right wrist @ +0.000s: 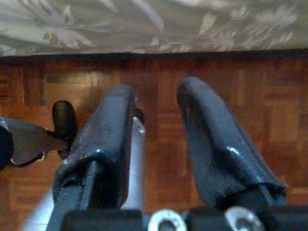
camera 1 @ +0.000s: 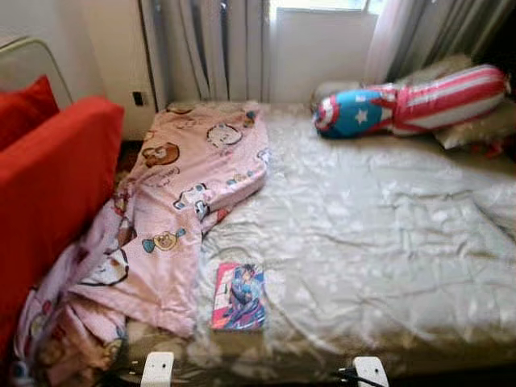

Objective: Clean up the room

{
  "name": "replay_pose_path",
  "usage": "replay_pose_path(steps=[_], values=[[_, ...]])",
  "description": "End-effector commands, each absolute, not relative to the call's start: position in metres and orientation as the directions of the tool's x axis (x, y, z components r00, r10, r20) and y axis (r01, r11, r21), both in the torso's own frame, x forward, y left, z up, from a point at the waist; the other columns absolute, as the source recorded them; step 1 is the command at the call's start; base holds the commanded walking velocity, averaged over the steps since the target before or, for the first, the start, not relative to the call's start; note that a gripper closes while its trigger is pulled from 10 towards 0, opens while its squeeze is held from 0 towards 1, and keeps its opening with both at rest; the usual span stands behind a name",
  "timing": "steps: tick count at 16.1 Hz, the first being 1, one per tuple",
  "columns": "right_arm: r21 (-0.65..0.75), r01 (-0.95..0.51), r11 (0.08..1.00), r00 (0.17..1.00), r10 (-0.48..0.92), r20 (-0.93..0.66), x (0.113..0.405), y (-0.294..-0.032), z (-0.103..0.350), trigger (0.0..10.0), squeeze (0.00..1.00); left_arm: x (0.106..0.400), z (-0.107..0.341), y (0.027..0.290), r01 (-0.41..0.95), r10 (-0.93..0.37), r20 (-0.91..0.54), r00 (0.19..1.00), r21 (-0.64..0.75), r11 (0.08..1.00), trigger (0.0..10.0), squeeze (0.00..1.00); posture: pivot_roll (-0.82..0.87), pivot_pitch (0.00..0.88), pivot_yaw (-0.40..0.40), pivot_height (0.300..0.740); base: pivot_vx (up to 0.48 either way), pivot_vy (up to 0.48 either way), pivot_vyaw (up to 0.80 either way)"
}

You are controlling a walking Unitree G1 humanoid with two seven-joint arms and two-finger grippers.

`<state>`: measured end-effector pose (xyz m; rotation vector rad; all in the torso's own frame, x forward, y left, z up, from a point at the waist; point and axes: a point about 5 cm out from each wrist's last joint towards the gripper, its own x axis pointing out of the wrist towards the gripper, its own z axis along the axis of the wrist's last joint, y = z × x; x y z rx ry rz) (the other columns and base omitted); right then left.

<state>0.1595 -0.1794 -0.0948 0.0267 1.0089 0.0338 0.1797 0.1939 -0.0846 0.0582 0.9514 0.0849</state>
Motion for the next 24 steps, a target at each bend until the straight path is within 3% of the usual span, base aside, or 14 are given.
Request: replay_pose_path(steps=[1, 9, 18, 24], values=[[0.034, -0.008, 0.999, 0.526, 0.033, -0.850, 0.158, -0.182, -0.095, 10.0, 0.00, 0.177, -0.086, 0.190, -0.031, 0.088, -0.819, 0.566, 0.085, 0.996, 10.0, 0.00, -0.04, 0.000, -0.041, 0.740, 0.000, 0.360, 0.00], [0.037, -0.018, 0.999, 0.531, 0.041, -0.846, 0.164, -0.176, -0.094, 10.0, 0.00, 0.177, -0.086, 0.190, -0.034, 0.089, -0.819, 0.567, 0.084, 0.996, 10.0, 0.00, -0.04, 0.000, -0.043, 0.740, 0.000, 0.359, 0.00], [0.039, -0.021, 0.999, 0.529, 0.044, -0.848, 0.159, -0.177, -0.095, 10.0, 0.00, 0.179, -0.085, 0.190, 0.000, 0.082, -0.811, 0.579, 0.100, 0.995, 10.0, 0.00, -0.04, 0.000, -0.045, 0.740, 0.000, 0.000, 0.00], [0.040, -0.024, 0.999, 0.537, 0.047, -0.842, 0.167, -0.174, -0.092, 10.0, 0.00, 0.179, -0.085, 0.190, 0.007, 0.077, -0.812, 0.579, 0.100, 0.995, 10.0, 0.00, -0.04, 0.000, -0.046, 0.740, 0.000, -0.350, 0.00]])
